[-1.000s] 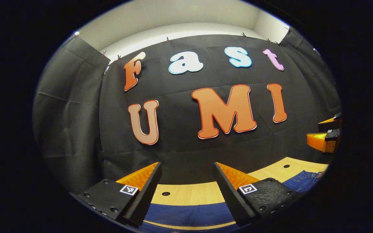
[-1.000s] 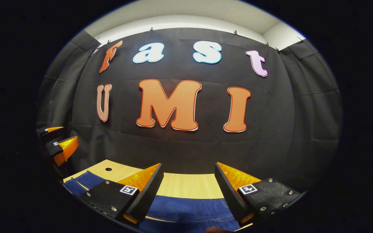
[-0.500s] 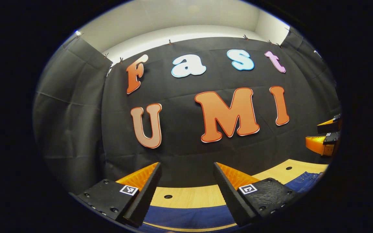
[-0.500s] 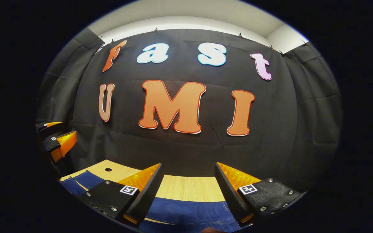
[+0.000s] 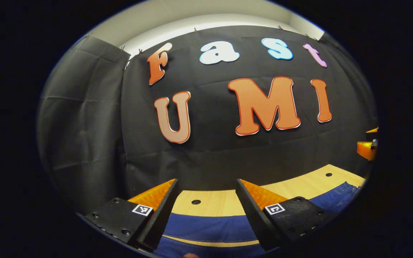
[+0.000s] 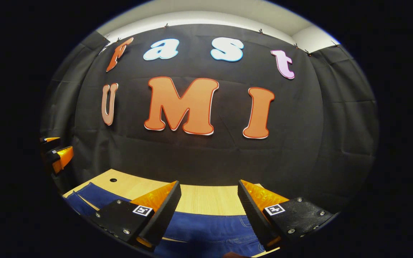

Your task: Grasp the waist and the cuffs of the jeans and fold them to make the two legs overlap; first hold the waist and fold one-third of the jeans toward the cuffs, then hold the cuffs and fold the remaining one-third in the same direction to finish folding.

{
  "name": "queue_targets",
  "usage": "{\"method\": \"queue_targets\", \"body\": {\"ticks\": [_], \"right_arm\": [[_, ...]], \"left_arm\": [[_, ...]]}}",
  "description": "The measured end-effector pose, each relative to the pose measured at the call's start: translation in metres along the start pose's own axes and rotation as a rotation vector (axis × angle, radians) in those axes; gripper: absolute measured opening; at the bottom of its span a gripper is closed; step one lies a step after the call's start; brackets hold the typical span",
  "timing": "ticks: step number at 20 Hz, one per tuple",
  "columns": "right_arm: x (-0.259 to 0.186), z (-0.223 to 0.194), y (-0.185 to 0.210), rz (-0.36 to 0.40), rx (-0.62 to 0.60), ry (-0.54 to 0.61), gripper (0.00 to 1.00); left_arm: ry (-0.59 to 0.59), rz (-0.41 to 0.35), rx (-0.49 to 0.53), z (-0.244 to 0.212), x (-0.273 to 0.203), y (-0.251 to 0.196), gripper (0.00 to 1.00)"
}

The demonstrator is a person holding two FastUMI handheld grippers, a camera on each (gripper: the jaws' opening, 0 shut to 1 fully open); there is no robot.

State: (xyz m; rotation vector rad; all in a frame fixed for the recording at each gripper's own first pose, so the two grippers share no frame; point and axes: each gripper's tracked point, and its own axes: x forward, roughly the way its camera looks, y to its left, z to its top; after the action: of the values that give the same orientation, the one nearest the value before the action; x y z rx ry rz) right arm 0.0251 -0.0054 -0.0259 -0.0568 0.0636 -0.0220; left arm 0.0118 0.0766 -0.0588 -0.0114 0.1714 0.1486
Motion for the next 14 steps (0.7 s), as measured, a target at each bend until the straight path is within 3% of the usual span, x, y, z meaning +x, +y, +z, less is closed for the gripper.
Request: {"method": "queue_targets", "body": {"ticks": [8, 14], "right_arm": [[0.005, -0.05, -0.042, -0.073, 0.017, 0.15, 0.98], [0.004, -0.098, -0.057, -0.077, 0.22, 0.313, 0.98]], "left_arm": [[0.211, 0.083, -0.132, -0.073, 0.002, 0.049, 0.98], [0.382, 0.176, -0.275, -0.138, -0.005, 0.096, 0.98]]}}
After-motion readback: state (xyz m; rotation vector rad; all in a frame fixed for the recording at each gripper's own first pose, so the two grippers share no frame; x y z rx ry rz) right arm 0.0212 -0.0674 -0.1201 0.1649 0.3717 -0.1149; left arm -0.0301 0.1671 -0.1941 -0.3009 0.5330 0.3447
